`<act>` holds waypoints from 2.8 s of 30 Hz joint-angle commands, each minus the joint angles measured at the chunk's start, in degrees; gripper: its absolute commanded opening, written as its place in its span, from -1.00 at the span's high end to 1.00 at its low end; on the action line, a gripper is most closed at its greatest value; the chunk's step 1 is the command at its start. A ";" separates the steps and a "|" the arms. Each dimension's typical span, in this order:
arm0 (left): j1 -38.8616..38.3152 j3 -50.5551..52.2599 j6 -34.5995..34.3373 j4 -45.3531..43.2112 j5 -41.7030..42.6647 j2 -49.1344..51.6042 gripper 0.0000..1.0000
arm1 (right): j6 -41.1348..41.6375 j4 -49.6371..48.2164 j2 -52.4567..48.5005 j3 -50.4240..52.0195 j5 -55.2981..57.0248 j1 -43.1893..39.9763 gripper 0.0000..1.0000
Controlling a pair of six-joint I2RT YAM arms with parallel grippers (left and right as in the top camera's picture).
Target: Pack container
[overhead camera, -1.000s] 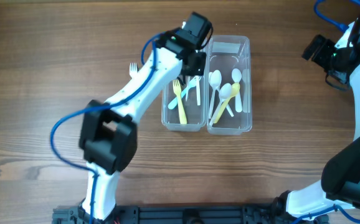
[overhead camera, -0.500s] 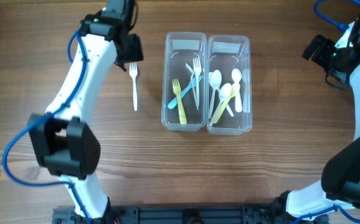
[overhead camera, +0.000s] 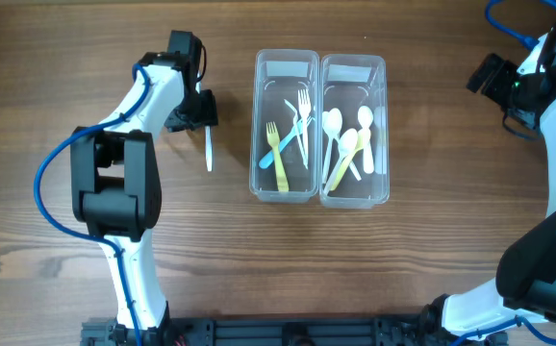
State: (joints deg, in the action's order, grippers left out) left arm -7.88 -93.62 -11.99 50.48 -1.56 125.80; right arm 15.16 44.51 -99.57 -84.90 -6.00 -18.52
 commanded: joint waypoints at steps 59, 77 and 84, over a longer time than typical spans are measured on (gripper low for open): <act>-18.27 -9.42 -2.23 -2.25 1.97 -15.32 -0.43 | 1.73 -2.05 -0.35 -0.48 -9.11 0.35 -0.42; 7.26 -9.35 -5.22 14.93 -1.70 -20.02 -0.55 | 5.62 -11.96 -18.29 -0.46 -21.51 15.15 0.91; 7.26 -9.35 -5.20 14.69 -1.73 -20.00 -0.67 | 0.00 -13.84 -18.32 -0.46 -29.14 16.15 0.91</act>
State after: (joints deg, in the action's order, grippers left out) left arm -0.78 -102.50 -16.67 65.34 -3.14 105.95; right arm 17.63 30.98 -117.30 -84.90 -31.59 -2.55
